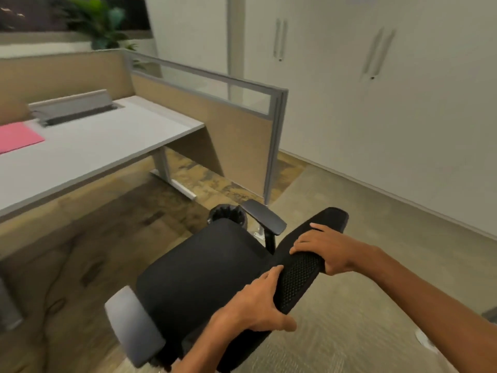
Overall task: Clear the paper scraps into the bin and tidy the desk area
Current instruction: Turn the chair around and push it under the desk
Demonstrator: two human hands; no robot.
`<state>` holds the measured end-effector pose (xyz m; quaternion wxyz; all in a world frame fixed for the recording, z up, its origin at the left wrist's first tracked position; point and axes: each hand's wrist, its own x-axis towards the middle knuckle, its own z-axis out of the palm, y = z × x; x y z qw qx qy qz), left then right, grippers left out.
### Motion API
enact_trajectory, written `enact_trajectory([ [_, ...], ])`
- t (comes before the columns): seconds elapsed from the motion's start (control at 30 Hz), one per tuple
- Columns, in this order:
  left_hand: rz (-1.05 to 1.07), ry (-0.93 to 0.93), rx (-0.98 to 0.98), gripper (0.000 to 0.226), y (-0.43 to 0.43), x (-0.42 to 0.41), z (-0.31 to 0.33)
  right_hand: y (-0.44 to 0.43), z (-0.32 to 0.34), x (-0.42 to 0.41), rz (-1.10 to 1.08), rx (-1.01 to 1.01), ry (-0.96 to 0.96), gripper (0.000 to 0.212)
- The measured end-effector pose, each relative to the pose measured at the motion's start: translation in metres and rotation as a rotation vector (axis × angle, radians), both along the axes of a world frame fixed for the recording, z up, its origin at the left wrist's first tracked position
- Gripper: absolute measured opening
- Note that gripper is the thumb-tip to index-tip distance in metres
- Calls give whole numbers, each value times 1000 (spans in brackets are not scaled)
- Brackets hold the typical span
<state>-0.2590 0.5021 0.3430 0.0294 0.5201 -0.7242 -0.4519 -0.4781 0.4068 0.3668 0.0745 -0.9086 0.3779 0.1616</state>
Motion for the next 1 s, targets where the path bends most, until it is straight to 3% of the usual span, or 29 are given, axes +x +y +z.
enact_trajectory([
  [0.2, 155, -145, -80, 92, 16, -17, 8, -8, -10, -3, 138, -24, -51, 46],
  [0.53, 497, -495, -432, 59, 56, -49, -4, -13, -19, -4, 240, -136, -194, 34],
  [1.0, 553, -528, -370, 62, 57, -30, 0, -24, -19, 15, 371, -169, -282, 43],
])
